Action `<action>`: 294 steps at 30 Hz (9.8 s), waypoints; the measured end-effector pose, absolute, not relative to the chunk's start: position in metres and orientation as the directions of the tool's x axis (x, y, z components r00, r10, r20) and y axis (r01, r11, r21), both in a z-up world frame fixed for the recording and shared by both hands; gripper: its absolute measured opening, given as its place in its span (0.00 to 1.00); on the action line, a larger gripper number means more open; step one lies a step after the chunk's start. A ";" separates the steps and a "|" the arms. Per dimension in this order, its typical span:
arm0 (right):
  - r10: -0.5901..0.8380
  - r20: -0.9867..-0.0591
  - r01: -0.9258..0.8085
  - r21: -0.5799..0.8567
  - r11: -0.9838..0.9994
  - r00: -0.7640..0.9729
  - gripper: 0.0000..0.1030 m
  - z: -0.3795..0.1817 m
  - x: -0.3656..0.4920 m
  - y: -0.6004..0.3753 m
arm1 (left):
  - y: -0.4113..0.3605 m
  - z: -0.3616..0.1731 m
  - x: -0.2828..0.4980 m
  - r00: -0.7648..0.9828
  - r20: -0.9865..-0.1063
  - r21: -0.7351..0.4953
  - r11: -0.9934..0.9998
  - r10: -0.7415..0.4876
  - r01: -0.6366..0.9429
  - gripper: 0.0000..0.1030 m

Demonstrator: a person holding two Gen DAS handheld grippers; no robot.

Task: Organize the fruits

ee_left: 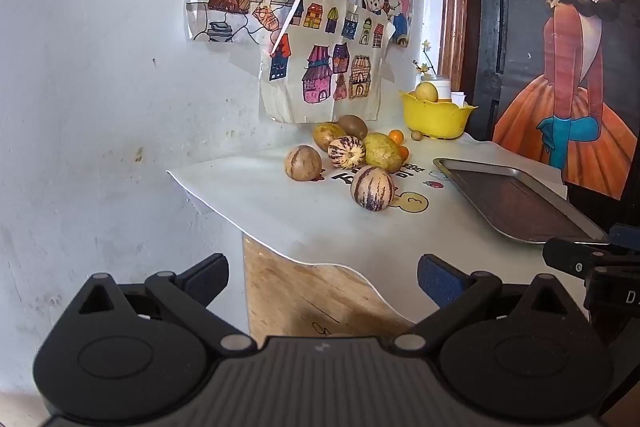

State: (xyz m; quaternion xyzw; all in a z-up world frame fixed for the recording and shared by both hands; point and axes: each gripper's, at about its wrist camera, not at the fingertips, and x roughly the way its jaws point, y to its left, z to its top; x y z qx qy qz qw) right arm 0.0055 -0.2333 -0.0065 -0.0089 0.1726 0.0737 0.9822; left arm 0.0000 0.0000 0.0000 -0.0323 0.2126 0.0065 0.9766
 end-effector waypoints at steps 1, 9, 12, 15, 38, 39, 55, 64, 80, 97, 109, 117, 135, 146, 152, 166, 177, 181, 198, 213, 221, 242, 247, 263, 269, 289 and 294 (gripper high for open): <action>0.142 -0.340 -0.148 0.008 0.989 0.930 1.00 -0.007 0.005 -0.233 | 0.000 0.000 0.000 0.909 -0.416 -0.063 0.998 -0.002 -0.026 1.00; 0.142 -0.342 -0.148 0.011 0.989 0.929 1.00 -0.007 0.006 -0.233 | 0.005 -0.002 -0.001 0.909 -0.416 -0.066 0.998 -0.011 -0.018 1.00; 0.142 -0.342 -0.148 0.011 0.989 0.929 1.00 -0.007 0.005 -0.233 | 0.006 -0.002 -0.002 0.910 -0.414 -0.061 0.998 -0.011 -0.016 1.00; 0.143 -0.343 -0.148 0.011 0.989 0.929 1.00 -0.007 0.005 -0.233 | 0.007 -0.003 -0.004 0.910 -0.414 -0.060 0.998 -0.013 -0.013 1.00; 0.143 -0.348 -0.148 0.013 0.989 0.927 1.00 -0.008 0.007 -0.233 | 0.002 -0.001 -0.001 0.907 -0.421 -0.067 0.998 -0.008 -0.022 1.00; 0.143 -0.347 -0.148 0.012 0.989 0.927 1.00 -0.008 0.006 -0.233 | 0.002 -0.001 -0.001 0.907 -0.420 -0.066 0.998 -0.007 -0.023 1.00; 0.143 -0.350 -0.148 0.012 0.989 0.926 1.00 -0.009 0.006 -0.233 | 0.002 -0.001 -0.001 0.907 -0.421 -0.066 0.998 -0.007 -0.023 1.00; 0.143 -0.350 -0.148 0.012 0.989 0.926 1.00 -0.010 0.007 -0.233 | 0.002 -0.001 -0.001 0.906 -0.422 -0.064 0.998 -0.006 -0.023 1.00; 0.143 -0.353 -0.148 0.012 0.989 0.925 1.00 -0.008 0.007 -0.234 | 0.003 -0.003 0.001 0.905 -0.425 -0.064 0.998 -0.005 -0.024 1.00; 0.220 -0.390 -0.271 -0.080 0.959 0.894 1.00 0.004 0.043 -0.231 | 0.013 -0.008 0.026 0.880 -0.475 -0.046 0.998 0.008 -0.034 1.00; 0.347 -0.463 -0.443 -0.114 0.889 0.815 1.00 0.019 0.106 -0.224 | 0.044 0.014 0.095 0.865 -0.502 -0.054 0.998 0.008 -0.041 1.00; 0.451 -0.524 -0.576 -0.095 0.812 0.723 1.00 0.024 0.152 -0.199 | 0.066 0.020 0.156 0.846 -0.532 -0.101 0.994 -0.025 -0.035 1.00; 0.540 -0.629 -0.708 -0.023 0.706 0.559 0.88 0.011 0.223 -0.146 | 0.064 0.003 0.247 0.808 -0.576 -0.118 0.991 -0.125 0.069 0.96; 0.549 -0.644 -0.701 0.028 0.713 0.533 0.69 -0.003 0.237 -0.138 | 0.062 -0.008 0.260 0.784 -0.593 -0.152 0.982 -0.183 0.114 0.75; 0.551 -0.643 -0.694 0.042 0.719 0.532 0.57 -0.007 0.239 -0.137 | 0.063 -0.012 0.260 0.779 -0.595 -0.168 0.979 -0.196 0.117 0.62; 0.570 -0.615 -0.662 0.102 0.742 0.544 0.47 -0.009 0.241 -0.143 | 0.061 -0.010 0.260 0.778 -0.597 -0.196 0.976 -0.195 0.094 0.48; 0.551 -0.548 -0.593 0.121 0.796 0.629 0.47 0.024 0.225 -0.205 | 0.027 0.016 0.248 0.792 -0.565 -0.204 0.969 -0.232 0.139 0.48; 0.499 -0.538 -0.551 0.075 0.831 0.679 0.47 0.036 0.222 -0.243 | -0.001 0.029 0.251 0.789 -0.548 -0.220 0.958 -0.278 0.184 0.48; 0.310 -0.500 -0.406 -0.092 0.909 0.809 0.47 0.026 0.285 -0.368 | -0.121 0.029 0.315 0.760 -0.530 -0.215 0.926 -0.378 0.311 0.48; 0.224 -0.565 -0.347 -0.119 0.930 0.794 0.47 -0.007 0.331 -0.388 | -0.168 -0.002 0.359 0.694 -0.584 -0.211 0.904 -0.421 0.371 0.48; 0.209 -0.573 -0.342 -0.134 0.930 0.792 0.47 -0.017 0.340 -0.387 | -0.174 -0.012 0.364 0.688 -0.602 -0.200 0.911 -0.405 0.362 0.48; 0.198 -0.525 -0.313 -0.140 0.939 0.828 0.68 -0.011 0.312 -0.390 | -0.168 0.000 0.347 0.720 -0.574 -0.204 0.919 -0.390 0.336 0.73; 0.203 -0.495 -0.296 -0.117 0.948 0.845 0.77 0.001 0.292 -0.391 | -0.159 0.012 0.327 0.746 -0.553 -0.194 0.928 -0.371 0.318 0.85; 0.239 -0.460 -0.295 -0.053 0.954 0.855 0.99 0.038 0.210 -0.361 | -0.104 0.028 0.234 0.822 -0.500 -0.164 0.961 -0.274 0.220 1.00; 0.253 -0.503 -0.294 -0.002 0.956 0.826 0.99 0.040 0.178 -0.347 | -0.081 0.024 0.199 0.817 -0.525 -0.138 0.971 -0.237 0.193 1.00; 0.310 -0.676 -0.375 0.054 0.925 0.668 0.99 0.028 0.097 -0.295 | -0.031 0.015 0.128 0.806 -0.559 -0.100 0.981 -0.194 0.167 1.00; 0.346 -0.690 -0.423 0.063 0.904 0.636 0.99 0.027 0.092 -0.276 | -0.021 0.015 0.120 0.804 -0.569 -0.083 0.985 -0.170 0.149 1.00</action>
